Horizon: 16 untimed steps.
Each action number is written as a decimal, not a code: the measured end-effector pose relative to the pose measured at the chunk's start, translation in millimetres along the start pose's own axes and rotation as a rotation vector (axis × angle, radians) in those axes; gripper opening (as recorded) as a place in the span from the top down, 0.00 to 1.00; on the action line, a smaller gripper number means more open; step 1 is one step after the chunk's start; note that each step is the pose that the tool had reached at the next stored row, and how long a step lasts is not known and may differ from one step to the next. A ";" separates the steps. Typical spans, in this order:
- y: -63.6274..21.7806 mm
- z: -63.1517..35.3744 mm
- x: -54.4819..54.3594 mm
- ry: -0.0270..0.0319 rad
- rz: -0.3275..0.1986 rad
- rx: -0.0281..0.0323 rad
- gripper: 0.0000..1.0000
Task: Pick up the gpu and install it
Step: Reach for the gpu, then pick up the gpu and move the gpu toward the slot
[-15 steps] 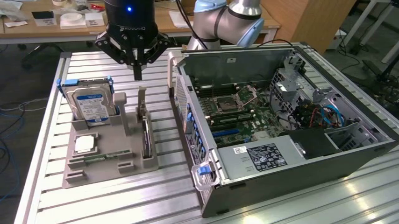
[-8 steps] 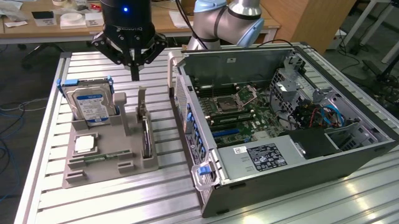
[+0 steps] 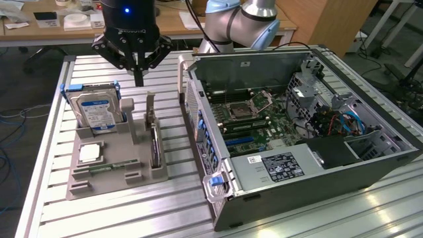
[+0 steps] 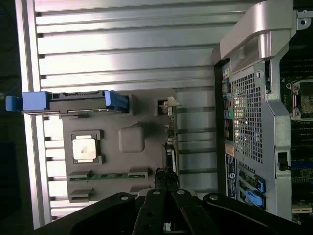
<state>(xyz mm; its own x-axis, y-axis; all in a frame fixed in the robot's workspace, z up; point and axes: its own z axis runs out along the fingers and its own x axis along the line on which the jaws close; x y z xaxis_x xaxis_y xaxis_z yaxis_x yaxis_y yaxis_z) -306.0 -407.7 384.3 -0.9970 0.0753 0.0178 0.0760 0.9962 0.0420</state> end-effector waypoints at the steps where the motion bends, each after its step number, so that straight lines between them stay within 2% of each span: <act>1: -0.2 0.0 0.9 0.0001 0.000 0.0000 0.89; 7: -1.1 0.3 5.5 0.0009 0.000 0.0001 0.89; 16: -2.1 0.6 5.8 0.0016 0.000 0.0001 0.89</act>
<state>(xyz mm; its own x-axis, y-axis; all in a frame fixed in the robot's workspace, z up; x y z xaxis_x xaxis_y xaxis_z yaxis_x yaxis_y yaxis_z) -311.9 -409.4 383.6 -0.9970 0.0752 0.0194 0.0760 0.9962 0.0419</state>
